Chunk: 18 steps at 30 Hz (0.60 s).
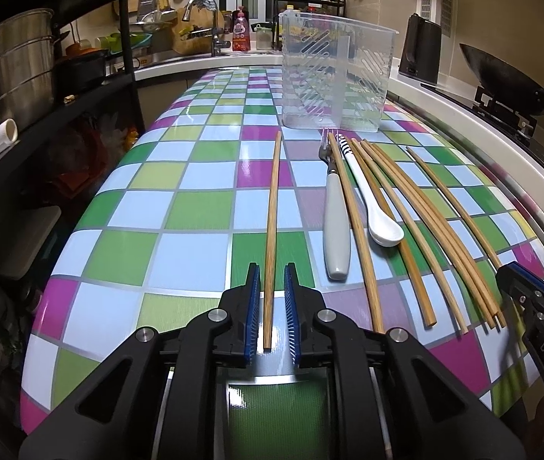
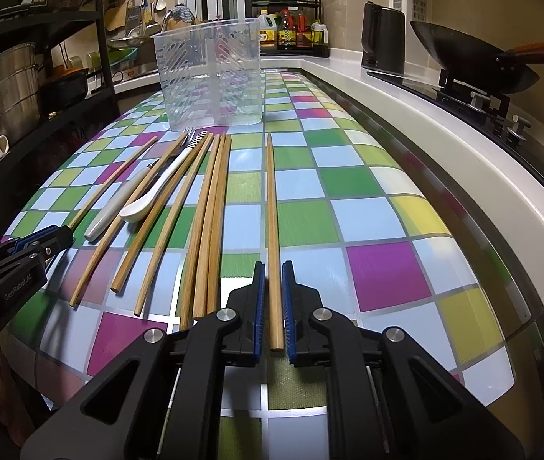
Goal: Organize utensils
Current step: 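Close the left tool on a bamboo chopstick while the right tool closes on another, then lift both held chopsticks and carry them over the clear plastic container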
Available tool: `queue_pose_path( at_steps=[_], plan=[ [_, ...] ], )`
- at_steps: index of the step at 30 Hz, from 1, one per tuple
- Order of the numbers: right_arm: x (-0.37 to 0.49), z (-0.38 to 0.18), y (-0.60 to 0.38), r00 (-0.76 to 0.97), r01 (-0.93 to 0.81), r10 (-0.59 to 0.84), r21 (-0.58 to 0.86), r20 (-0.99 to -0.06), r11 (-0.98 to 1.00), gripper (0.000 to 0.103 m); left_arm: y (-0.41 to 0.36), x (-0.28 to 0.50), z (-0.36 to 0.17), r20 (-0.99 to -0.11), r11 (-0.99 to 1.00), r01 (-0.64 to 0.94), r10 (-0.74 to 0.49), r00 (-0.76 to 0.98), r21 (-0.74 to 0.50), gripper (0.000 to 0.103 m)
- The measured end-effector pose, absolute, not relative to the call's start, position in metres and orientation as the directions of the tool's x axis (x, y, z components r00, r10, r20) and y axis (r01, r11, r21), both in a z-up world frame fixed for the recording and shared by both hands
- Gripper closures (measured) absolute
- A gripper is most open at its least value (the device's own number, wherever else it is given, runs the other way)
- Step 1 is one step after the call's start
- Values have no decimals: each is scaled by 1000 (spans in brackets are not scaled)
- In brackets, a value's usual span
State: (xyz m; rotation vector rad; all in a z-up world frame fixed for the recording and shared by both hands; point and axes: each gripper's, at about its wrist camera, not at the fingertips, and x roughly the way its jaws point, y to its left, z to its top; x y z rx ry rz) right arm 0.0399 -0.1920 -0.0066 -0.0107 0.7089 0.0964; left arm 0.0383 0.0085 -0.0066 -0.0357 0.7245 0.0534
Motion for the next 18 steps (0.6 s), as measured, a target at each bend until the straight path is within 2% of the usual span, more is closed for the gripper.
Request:
queue_pose_path(
  at_steps=[2, 5, 18],
  plan=[
    [41, -7, -191, 753, -96, 87, 22, -652, 995, 96, 8, 38, -6, -664, 998, -57, 40, 747, -4, 90],
    [41, -6, -190, 750, -101, 92, 24, -655, 995, 96, 7, 38, -6, -665, 999, -52, 36, 746, -4, 97],
    [40, -7, -190, 753, -99, 93, 28, -652, 995, 94, 6, 37, -7, -660, 998, -64, 48, 750, 0, 97]
  ],
)
